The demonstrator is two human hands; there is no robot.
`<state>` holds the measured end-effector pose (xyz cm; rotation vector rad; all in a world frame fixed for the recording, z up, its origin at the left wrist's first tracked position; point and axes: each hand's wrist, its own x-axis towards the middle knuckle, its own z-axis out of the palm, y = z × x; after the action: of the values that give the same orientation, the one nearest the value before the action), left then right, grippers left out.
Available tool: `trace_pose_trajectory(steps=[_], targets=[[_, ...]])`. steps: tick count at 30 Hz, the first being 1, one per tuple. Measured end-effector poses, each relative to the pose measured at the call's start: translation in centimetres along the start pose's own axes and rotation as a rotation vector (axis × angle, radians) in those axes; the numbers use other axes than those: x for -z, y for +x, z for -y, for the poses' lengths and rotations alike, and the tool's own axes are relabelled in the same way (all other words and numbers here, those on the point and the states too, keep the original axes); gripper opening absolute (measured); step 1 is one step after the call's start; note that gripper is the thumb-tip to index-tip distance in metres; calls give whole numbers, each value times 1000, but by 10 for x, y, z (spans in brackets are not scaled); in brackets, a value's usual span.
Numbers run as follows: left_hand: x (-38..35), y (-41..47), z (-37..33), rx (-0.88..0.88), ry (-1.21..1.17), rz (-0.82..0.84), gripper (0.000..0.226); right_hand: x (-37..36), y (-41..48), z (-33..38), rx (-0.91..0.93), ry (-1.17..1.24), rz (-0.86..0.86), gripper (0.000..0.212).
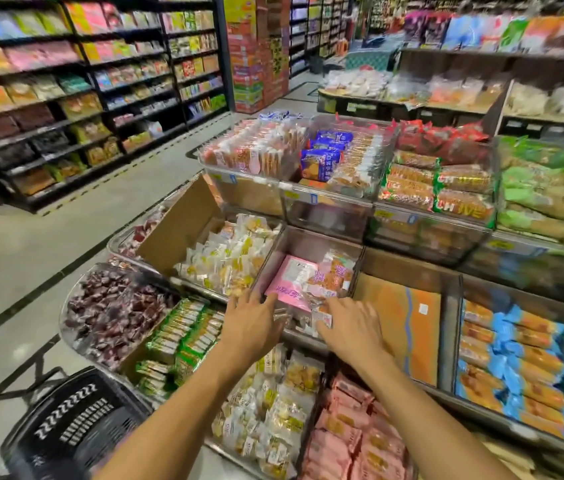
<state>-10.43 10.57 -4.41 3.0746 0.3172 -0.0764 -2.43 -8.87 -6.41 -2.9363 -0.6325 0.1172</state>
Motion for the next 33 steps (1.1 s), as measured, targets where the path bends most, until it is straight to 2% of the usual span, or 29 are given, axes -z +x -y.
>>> trace_pose_trajectory(steps=[5,12,15,18,22,26,30,33], targets=[[-14,55,18,-109,29,40,59,-5,30,9,-123,19,-20,60],[-21,118,43,-346,-43,118,60,-22,50,24,-355,71,-96,55],[-26,138,42,-396,-88,193,59,-29,41,24,-455,88,-130,44],[-39,161,27,-337,-325,330,54,-28,30,27,-530,93,-166,39],[-53,180,-3,-199,-632,414,45,-30,22,25,-606,149,-132,50],[-90,205,-9,-48,-806,424,60,-33,19,16,-651,178,-136,48],[-83,212,3,-14,-905,419,30,-33,25,14,-655,238,-153,47],[-131,248,20,88,-993,452,26,-30,33,16,-616,309,-199,43]])
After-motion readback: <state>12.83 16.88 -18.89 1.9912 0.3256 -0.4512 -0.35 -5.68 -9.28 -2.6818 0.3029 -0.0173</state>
